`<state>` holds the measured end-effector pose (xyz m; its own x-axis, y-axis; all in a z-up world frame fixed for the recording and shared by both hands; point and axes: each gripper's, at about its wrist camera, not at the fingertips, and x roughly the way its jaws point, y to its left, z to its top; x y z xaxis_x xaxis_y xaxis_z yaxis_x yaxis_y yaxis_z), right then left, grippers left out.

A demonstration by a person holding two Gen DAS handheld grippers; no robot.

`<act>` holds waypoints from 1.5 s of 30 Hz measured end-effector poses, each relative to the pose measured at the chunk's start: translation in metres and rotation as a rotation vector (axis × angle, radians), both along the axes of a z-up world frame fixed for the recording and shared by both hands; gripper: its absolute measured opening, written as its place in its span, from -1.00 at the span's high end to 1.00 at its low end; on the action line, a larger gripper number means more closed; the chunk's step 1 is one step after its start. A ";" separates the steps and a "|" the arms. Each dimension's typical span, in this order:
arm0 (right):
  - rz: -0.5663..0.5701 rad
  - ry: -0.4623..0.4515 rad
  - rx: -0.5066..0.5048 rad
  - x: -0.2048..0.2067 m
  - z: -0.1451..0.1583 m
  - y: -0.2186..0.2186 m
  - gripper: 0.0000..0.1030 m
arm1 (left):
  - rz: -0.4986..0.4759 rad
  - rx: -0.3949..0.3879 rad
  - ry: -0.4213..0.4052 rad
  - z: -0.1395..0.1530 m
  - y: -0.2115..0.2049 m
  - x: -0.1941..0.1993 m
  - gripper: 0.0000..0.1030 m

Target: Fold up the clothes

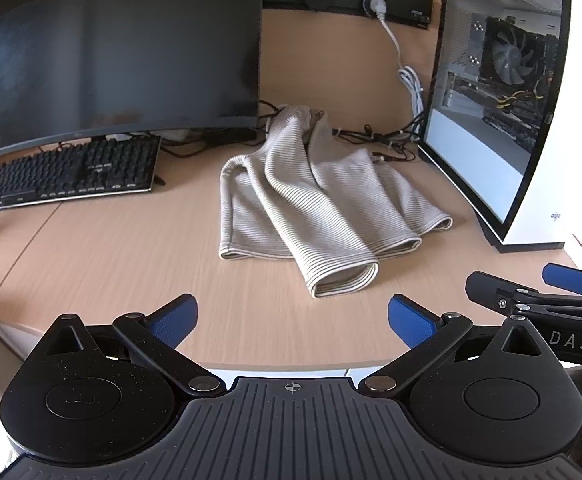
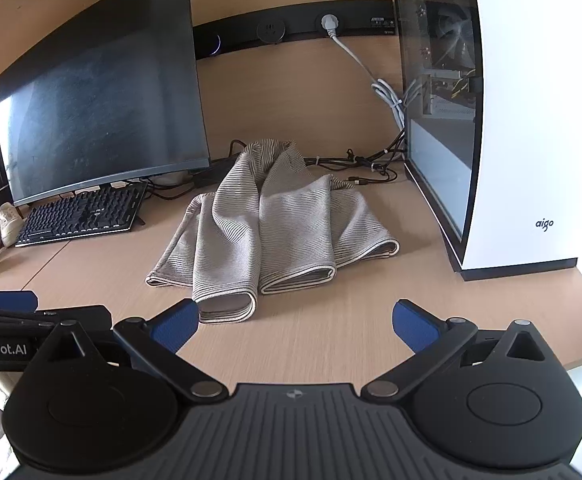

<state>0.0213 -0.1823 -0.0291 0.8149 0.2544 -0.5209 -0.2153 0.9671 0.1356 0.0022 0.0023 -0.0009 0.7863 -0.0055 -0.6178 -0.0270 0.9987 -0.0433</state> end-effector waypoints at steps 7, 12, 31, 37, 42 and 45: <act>0.002 0.003 0.000 0.001 0.000 -0.001 -1.00 | 0.006 0.000 0.004 0.000 0.000 0.000 -1.00; 0.003 0.006 0.001 0.001 -0.001 -0.001 -1.00 | 0.009 0.000 0.008 -0.001 0.001 0.000 -1.00; 0.012 0.014 0.001 0.006 -0.001 0.002 -1.00 | 0.031 0.001 0.019 -0.002 0.007 0.005 -1.00; 0.012 0.017 0.000 0.007 -0.001 0.005 -1.00 | 0.039 -0.001 0.026 -0.003 0.010 0.006 -1.00; 0.010 0.024 -0.010 0.011 -0.001 0.008 -1.00 | 0.031 -0.014 0.042 -0.007 0.018 0.016 -1.00; 0.004 0.034 -0.016 0.015 -0.002 0.011 -1.00 | 0.026 -0.022 0.052 -0.009 0.023 0.021 -1.00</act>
